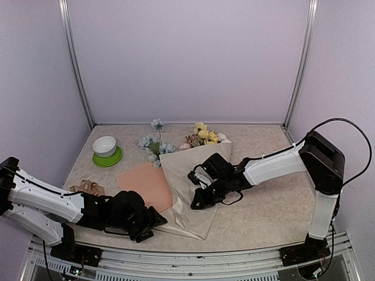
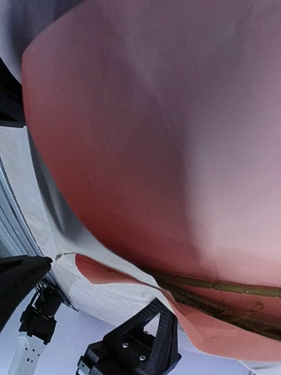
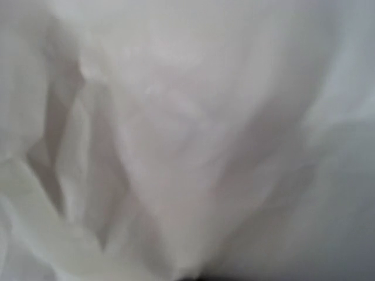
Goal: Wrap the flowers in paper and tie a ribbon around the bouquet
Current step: Pick up the two-thirds-folded wrapping paper from the center of the board, then fold the 2/3-folded wrapping paper at the center of the board.
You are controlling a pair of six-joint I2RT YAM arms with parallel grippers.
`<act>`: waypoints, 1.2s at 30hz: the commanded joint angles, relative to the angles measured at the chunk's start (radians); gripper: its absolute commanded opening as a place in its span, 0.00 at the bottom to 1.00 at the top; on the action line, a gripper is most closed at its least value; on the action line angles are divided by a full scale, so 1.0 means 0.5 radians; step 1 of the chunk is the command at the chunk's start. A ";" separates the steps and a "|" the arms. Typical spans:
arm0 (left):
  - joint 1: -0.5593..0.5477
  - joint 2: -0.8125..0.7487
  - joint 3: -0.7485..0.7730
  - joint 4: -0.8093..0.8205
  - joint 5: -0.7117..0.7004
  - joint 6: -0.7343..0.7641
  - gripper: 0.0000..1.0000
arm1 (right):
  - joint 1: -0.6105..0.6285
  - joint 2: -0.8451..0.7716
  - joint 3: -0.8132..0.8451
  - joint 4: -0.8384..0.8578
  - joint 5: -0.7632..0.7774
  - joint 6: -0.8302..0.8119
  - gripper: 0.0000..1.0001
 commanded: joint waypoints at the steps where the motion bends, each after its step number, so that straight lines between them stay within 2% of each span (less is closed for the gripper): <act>1: -0.126 0.027 -0.019 0.145 -0.229 -0.426 0.74 | 0.088 -0.036 -0.008 0.064 0.030 0.056 0.04; 6: -0.226 -0.049 -0.036 -0.067 -0.524 -0.673 0.76 | 0.118 -0.020 -0.009 0.094 0.043 0.086 0.04; 12: -0.205 0.002 -0.138 -0.096 -0.717 -0.816 0.63 | 0.179 -0.027 0.064 0.034 0.062 0.022 0.04; 19: -0.168 0.079 -0.144 0.005 -0.770 -0.691 0.33 | 0.199 0.007 -0.003 0.151 -0.050 0.097 0.04; 23: -0.134 0.054 -0.149 0.031 -0.813 -0.583 0.04 | 0.199 0.058 -0.053 0.201 -0.055 0.169 0.04; 24: -0.130 0.044 -0.144 0.030 -0.826 -0.548 0.00 | 0.197 0.069 -0.061 0.208 -0.060 0.187 0.04; 28: -0.144 0.009 0.047 -0.120 -0.960 -0.245 0.00 | 0.199 0.121 -0.061 0.194 -0.046 0.238 0.03; 33: -0.219 0.113 0.504 -0.400 -1.211 0.347 0.00 | 0.195 0.164 -0.062 0.216 -0.066 0.302 0.02; 36: -0.259 0.247 0.734 -0.371 -1.198 0.697 0.00 | 0.194 0.150 -0.079 0.259 -0.086 0.344 0.02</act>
